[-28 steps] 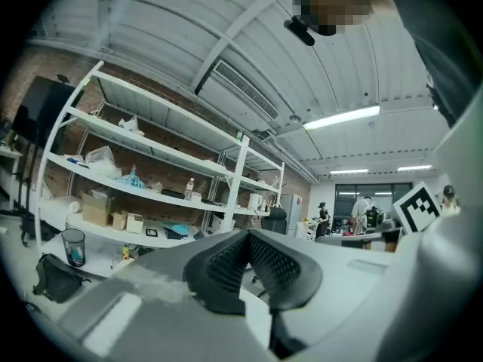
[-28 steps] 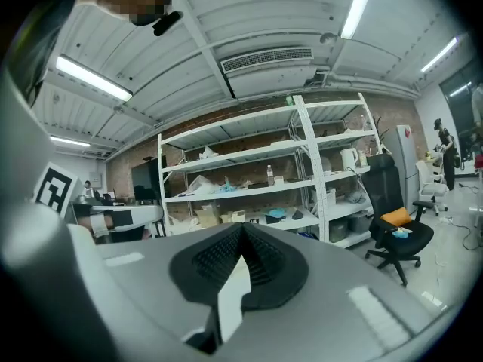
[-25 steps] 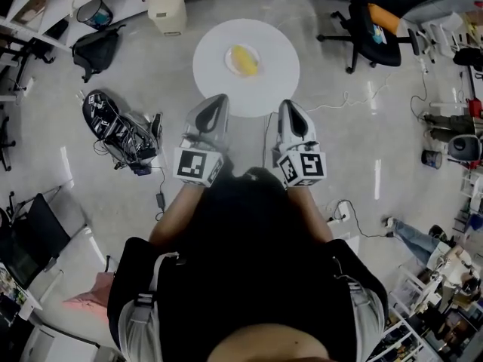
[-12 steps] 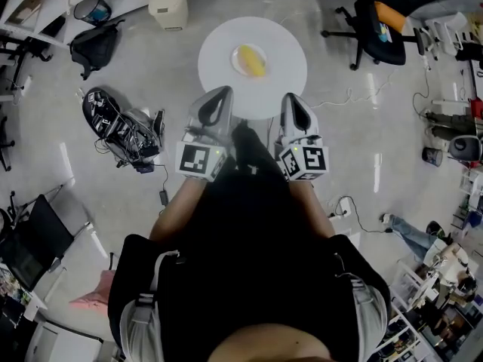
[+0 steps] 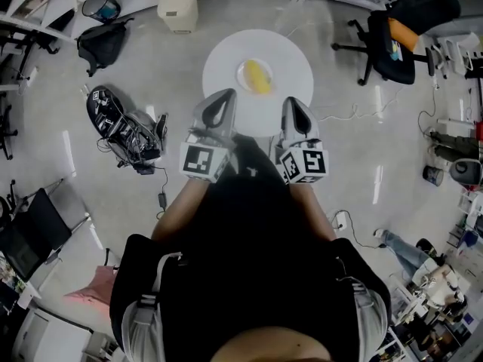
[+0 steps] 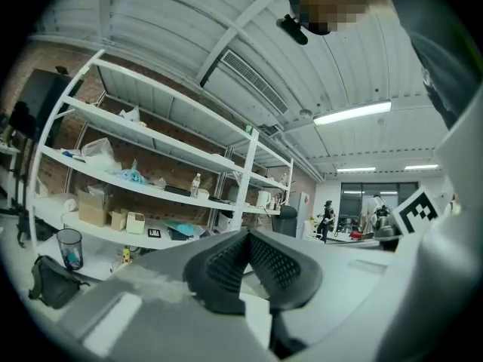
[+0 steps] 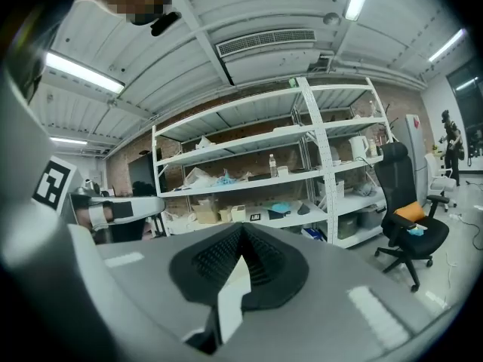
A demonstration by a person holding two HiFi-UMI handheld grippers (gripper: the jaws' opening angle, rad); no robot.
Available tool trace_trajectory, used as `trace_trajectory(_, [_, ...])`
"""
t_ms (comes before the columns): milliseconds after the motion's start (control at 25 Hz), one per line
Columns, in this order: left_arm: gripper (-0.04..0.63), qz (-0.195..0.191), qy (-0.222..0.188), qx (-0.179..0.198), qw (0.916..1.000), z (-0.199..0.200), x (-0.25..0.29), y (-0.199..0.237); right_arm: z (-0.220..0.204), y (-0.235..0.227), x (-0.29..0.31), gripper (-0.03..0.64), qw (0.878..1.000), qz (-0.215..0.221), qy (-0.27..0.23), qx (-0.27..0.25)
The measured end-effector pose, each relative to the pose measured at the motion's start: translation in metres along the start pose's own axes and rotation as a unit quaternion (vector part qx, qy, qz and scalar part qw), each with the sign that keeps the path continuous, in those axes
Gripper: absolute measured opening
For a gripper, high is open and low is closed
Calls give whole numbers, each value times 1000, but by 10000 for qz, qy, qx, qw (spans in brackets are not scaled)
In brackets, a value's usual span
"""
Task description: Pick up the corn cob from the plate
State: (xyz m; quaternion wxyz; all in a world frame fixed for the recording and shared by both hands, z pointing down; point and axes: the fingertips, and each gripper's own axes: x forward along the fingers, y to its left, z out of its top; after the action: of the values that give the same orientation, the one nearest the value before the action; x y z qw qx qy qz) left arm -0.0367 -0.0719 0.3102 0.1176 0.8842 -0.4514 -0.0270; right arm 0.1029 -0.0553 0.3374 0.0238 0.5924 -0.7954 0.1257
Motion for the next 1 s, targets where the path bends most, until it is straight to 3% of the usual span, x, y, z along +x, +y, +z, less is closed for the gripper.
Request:
trace_trajectory(360, [0, 184, 356, -119, 9991, -30, 50, 19, -21, -31, 43, 6, 9993, 104, 332, 124])
trace_trajectory(560, [0, 140, 441, -4, 9989, -48, 70, 23, -42, -41, 59, 6, 9982, 107, 540, 238])
trace_trajectory(760, [0, 273, 588, -245, 9976, -61, 85, 30, -59, -48, 74, 6, 9964, 136, 746, 373])
trace_trajectory(1000, [0, 315, 716, -272, 9966, -85, 102, 40, -84, -55, 90, 6, 9940, 202, 965, 476])
